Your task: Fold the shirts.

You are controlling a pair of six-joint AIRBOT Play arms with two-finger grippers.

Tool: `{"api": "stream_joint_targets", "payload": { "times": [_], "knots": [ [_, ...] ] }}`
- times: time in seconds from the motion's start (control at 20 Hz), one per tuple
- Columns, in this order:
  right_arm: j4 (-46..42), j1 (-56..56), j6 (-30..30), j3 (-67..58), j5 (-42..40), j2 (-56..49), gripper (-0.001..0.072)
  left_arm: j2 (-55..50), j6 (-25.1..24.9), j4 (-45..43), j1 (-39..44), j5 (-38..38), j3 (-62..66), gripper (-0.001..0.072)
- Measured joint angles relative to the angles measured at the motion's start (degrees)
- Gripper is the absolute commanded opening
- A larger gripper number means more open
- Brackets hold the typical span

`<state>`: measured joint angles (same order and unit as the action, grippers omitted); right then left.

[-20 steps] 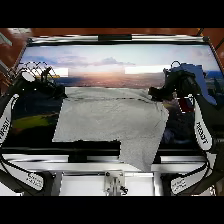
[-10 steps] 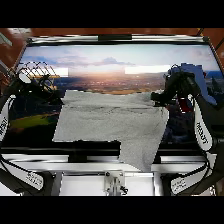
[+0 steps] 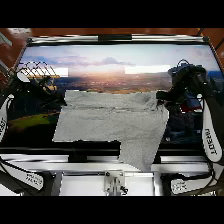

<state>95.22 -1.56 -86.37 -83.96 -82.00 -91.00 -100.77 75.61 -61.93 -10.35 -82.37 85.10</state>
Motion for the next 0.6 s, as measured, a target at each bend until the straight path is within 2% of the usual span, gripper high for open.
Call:
{"api": "stream_joint_targets", "payload": {
  "times": [0.15, 0.3, 0.45, 0.6],
  "knots": [
    [-3.2, -3.9, -2.3, 2.1, -4.6, 7.0, 0.0510, 6.0, -2.0, 0.0, -4.4, -4.4, -5.8, 0.0704],
    [-2.7, -9.6, -4.0, 7.3, -6.5, 15.1, 0.0510, 13.5, -5.3, 0.0, -11.3, -5.5, -18.4, 0.0704],
    [0.2, -13.8, -5.0, 13.3, -6.4, 22.2, 0.0509, 19.5, -8.6, 0.5, -17.4, -2.2, -31.2, 0.0705],
    [1.9, -15.8, -5.5, 18.0, -4.9, 26.9, 0.0509, 22.1, -11.2, 0.6, -20.0, 2.6, -39.7, 0.0705]
  ]
}}
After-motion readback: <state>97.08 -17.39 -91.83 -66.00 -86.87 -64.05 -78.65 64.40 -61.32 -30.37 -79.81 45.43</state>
